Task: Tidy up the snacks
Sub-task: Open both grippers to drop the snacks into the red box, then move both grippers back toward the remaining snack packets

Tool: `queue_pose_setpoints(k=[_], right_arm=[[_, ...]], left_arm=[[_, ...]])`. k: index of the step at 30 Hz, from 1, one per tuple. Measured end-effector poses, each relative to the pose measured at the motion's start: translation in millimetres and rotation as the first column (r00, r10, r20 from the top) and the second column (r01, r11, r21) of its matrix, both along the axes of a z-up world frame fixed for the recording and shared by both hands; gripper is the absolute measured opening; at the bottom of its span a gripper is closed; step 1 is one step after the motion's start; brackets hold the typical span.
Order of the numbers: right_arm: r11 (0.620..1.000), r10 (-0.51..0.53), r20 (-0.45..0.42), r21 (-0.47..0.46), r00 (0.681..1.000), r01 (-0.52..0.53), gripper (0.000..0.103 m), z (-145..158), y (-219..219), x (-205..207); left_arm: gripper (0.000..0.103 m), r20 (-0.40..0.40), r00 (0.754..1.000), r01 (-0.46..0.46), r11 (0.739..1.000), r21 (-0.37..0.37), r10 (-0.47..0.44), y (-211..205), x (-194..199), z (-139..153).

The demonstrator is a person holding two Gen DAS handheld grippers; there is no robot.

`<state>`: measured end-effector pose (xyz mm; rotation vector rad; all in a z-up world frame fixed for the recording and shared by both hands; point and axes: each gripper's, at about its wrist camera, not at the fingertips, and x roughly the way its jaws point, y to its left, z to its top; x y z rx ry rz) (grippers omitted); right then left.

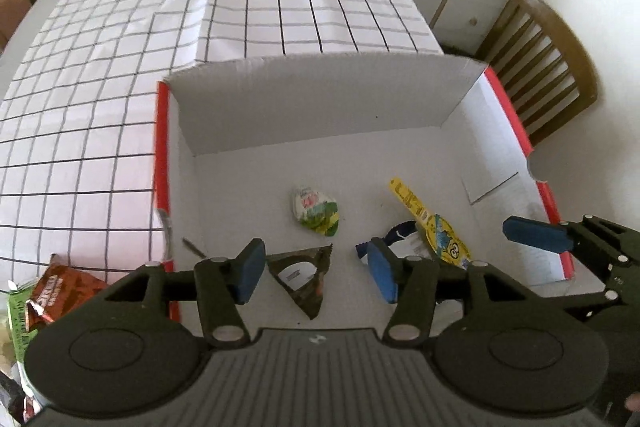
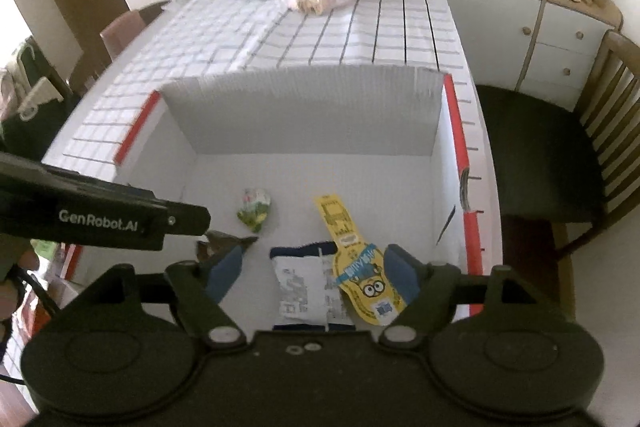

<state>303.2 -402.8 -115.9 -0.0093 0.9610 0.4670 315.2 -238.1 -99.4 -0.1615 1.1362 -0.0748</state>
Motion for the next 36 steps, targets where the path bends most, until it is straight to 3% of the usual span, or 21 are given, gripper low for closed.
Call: queue_pose_setpoints(k=[4, 7, 18, 21, 25, 36], right_arm=[[0.999, 0.003, 0.032, 0.041, 0.999, -0.004, 0.084, 15, -3, -10], [0.998, 0.01, 0.059, 0.068, 0.998, -0.014, 0.089, 25, -4, -18], [0.99, 0.045, 0.117, 0.127, 0.992, -0.06, 0.09, 53, 6, -46], [0.986, 0.048, 0.133, 0.153, 0.99, -0.068, 0.099, 60, 9, -55], [0.981, 0.064, 0.153, 0.171, 0.986, -0.09, 0.1, 68, 18, -67], [0.976, 0.071, 0.131, 0.198, 0.989, -0.096, 0.103, 68, 72, -98]], left_arm=[[0.058, 0.048, 0.999, -0.007, 1.0, -0.006, 0.007, 8, -15, 15], [0.064, 0.086, 0.996, -0.012, 1.0, -0.004, 0.013, 13, -25, 24], [0.065, 0.194, 0.981, -0.023, 1.0, 0.008, 0.021, 35, -62, 54], [0.067, 0.225, 0.974, -0.023, 1.0, 0.01, 0.02, 42, -75, 62], [0.07, 0.263, 0.965, -0.009, 1.0, 0.009, 0.006, 52, -95, 70], [0.074, 0.281, 0.96, -0.012, 1.0, -0.01, 0.014, 116, -137, 69]])
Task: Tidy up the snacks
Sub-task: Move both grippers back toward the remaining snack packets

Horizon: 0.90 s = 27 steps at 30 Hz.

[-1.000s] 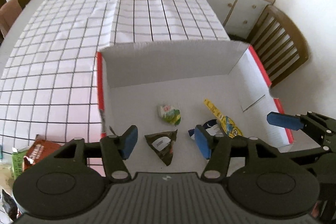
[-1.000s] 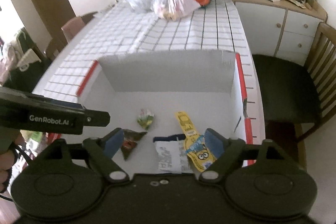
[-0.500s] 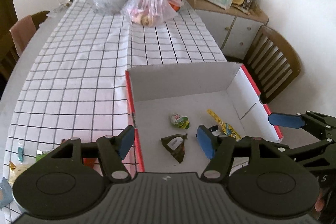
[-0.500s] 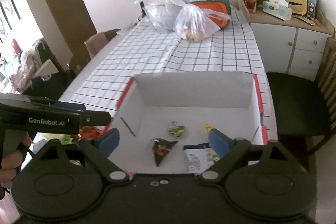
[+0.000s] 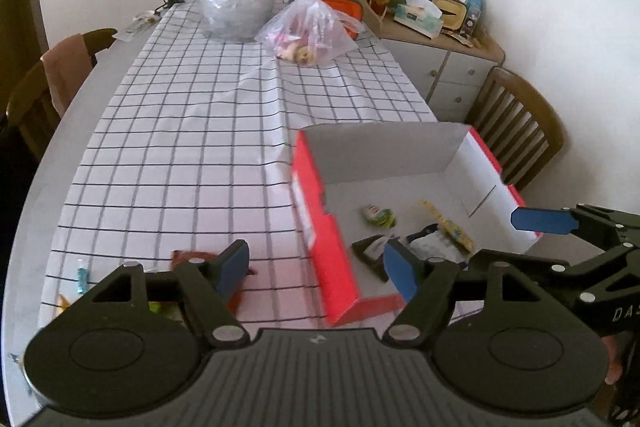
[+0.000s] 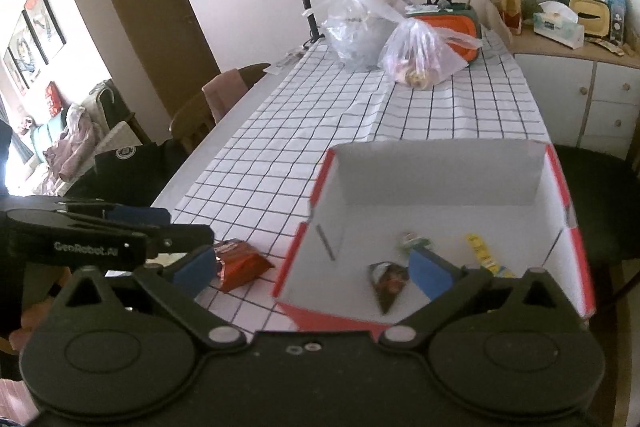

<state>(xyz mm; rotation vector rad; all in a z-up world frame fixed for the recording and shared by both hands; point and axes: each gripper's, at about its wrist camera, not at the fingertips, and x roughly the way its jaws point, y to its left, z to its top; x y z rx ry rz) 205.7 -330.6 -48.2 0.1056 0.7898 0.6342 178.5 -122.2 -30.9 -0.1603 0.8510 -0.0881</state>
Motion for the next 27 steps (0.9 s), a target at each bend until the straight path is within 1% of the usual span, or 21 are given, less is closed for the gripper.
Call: queue_pose_setpoints(k=[7, 15, 18, 22, 27], right_arm=[[1.0, -0.021, -0.044, -0.014, 0.999, 0.021, 0.103, -8, 47, -11], [0.997, -0.062, -0.074, -0.043, 0.995, 0.059, 0.103, -16, 91, -13], [0.997, -0.04, -0.078, -0.073, 0.996, 0.034, 0.103, -21, 111, -9], [0.99, 0.006, -0.076, -0.139, 0.997, -0.016, 0.103, -28, 139, -1], [0.975, 0.055, -0.085, -0.208, 0.995, -0.072, 0.102, -42, 169, 9]], left_arm=[[0.075, -0.032, 0.999, -0.008, 1.0, 0.015, 0.009, 66, -16, -7], [0.075, -0.062, 0.997, -0.047, 0.998, 0.038, 0.05, 141, -16, -18], [0.075, -0.082, 0.994, -0.063, 0.997, 0.036, 0.066, 167, -11, -25], [0.075, -0.115, 0.99, -0.083, 0.996, 0.034, 0.086, 199, -2, -36], [0.075, -0.19, 0.974, -0.121, 0.992, 0.022, 0.123, 236, 13, -61]])
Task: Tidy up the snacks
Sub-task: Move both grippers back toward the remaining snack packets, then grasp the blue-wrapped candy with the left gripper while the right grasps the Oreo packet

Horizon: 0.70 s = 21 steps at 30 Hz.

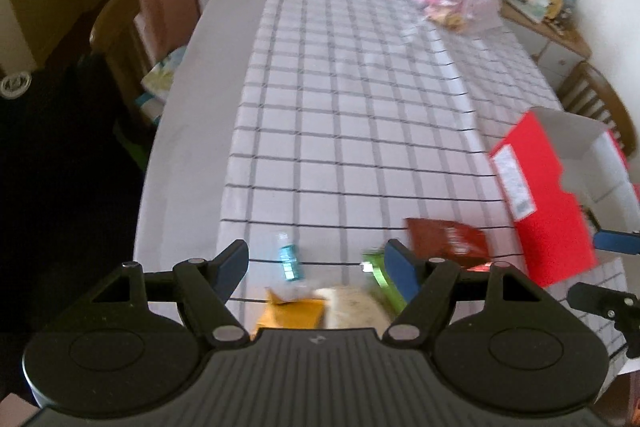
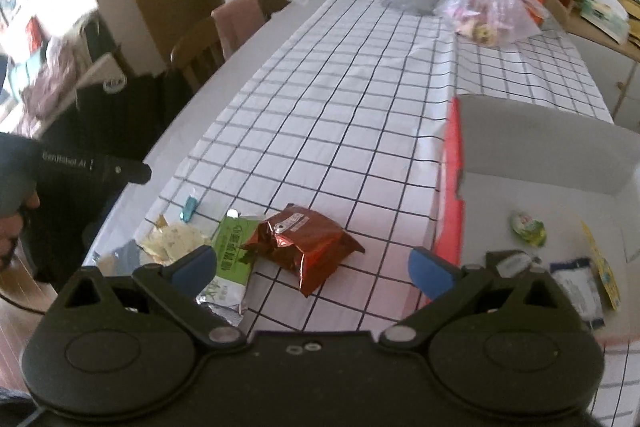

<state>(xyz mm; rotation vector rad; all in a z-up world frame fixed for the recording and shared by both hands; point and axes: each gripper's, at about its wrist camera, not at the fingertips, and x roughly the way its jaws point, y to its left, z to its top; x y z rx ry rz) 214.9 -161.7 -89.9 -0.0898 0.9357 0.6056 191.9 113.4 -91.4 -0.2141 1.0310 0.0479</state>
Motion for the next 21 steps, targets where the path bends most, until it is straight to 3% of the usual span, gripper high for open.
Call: queue_pose_setpoints(k=[8, 19, 21], right_arm=[[0.988, 0.116, -0.035, -0.102, 0.993, -0.119, 0.1, -23, 34, 26], [0.911, 0.304, -0.147, -0.244, 0.941, -0.333, 0.092, -67, 75, 59], [0.901, 0.322, -0.156, -0.252, 0.934, -0.353, 0.09, -71, 81, 63]], left_arm=[[0.075, -0.114, 0.993, -0.021, 0.999, -0.029, 0.017, 17, 23, -40], [0.073, -0.221, 0.971, -0.108, 0.991, -0.082, 0.088, 22, 48, -77], [0.067, -0.235, 0.967, -0.126, 0.988, -0.091, 0.102, 22, 51, -81]])
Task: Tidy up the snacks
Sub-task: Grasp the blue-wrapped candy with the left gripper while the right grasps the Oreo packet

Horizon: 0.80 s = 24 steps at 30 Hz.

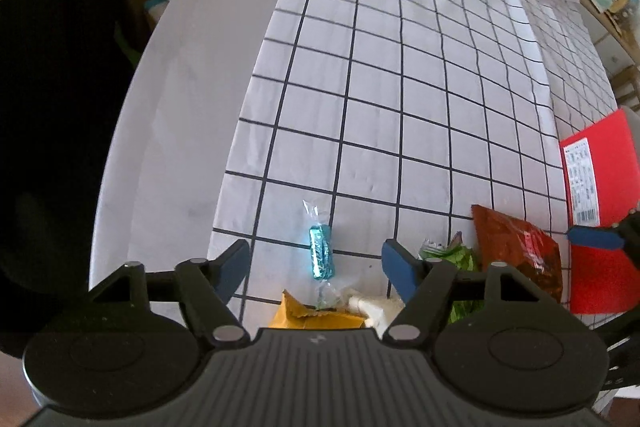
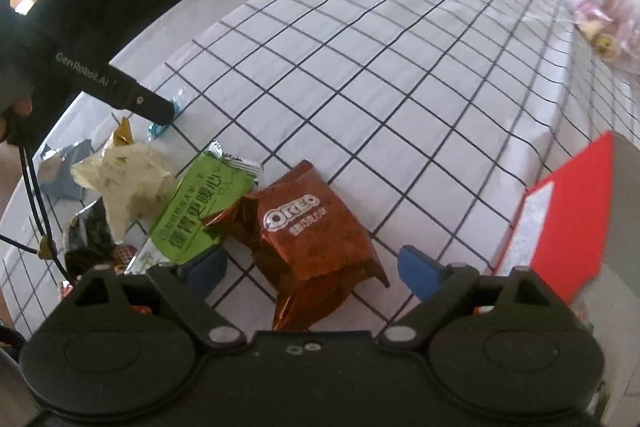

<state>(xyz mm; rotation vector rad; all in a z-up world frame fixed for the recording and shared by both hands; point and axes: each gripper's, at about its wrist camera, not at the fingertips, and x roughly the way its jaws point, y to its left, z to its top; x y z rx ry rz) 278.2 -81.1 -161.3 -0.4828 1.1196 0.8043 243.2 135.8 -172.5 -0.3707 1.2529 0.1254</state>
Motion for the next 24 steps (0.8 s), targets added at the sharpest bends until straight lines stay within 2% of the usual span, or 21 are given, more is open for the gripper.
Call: queue_pose_setpoints(k=[5, 10, 11, 14, 16, 18, 19, 22, 24], right_arm=[[1.0, 0.027, -0.022, 0.0, 0.999, -0.027, 0.087, -8, 8, 11], [0.999, 0.018, -0.058, 0.029, 0.998, -0.016, 0.079, -14, 5, 17], [0.999, 0.015, -0.062, 0.036, 0.998, -0.013, 0.075, -15, 4, 17], [0.998, 0.001, -0.07, 0.06, 0.998, 0.003, 0.066, -15, -1, 18], [0.997, -0.014, -0.06, 0.068, 0.998, 0.018, 0.062, -15, -4, 17], [0.996, -0.041, -0.056, 0.083, 0.998, 0.045, 0.057, -13, -7, 15], [0.994, -0.051, -0.054, 0.09, 0.997, 0.055, 0.056, -12, -9, 14], [0.989, -0.092, -0.044, 0.112, 0.995, 0.096, 0.048, -8, -15, 9], [0.984, -0.121, -0.043, 0.129, 0.992, 0.126, 0.047, -5, -21, 5]], left_arm=[[0.058, -0.033, 0.999, -0.017, 1.0, 0.015, 0.018, -3, 6, -9], [0.048, -0.042, 0.999, -0.018, 0.999, 0.035, 0.02, -7, 9, -14], [0.046, -0.043, 0.999, -0.018, 0.999, 0.041, 0.02, -8, 10, -14], [0.034, -0.041, 0.999, -0.026, 0.998, 0.06, 0.029, -9, 10, -15], [0.03, -0.037, 0.999, -0.03, 0.997, 0.072, 0.033, -10, 10, -13], [0.018, -0.036, 0.999, -0.022, 0.996, 0.086, 0.025, -13, 8, -14], [0.015, -0.038, 0.999, -0.017, 0.995, 0.094, 0.021, -15, 8, -14], [0.013, -0.029, 0.999, -0.009, 0.994, 0.112, 0.012, -16, 5, -14], [0.012, -0.021, 1.0, 0.004, 0.992, 0.127, -0.001, -20, 3, -13]])
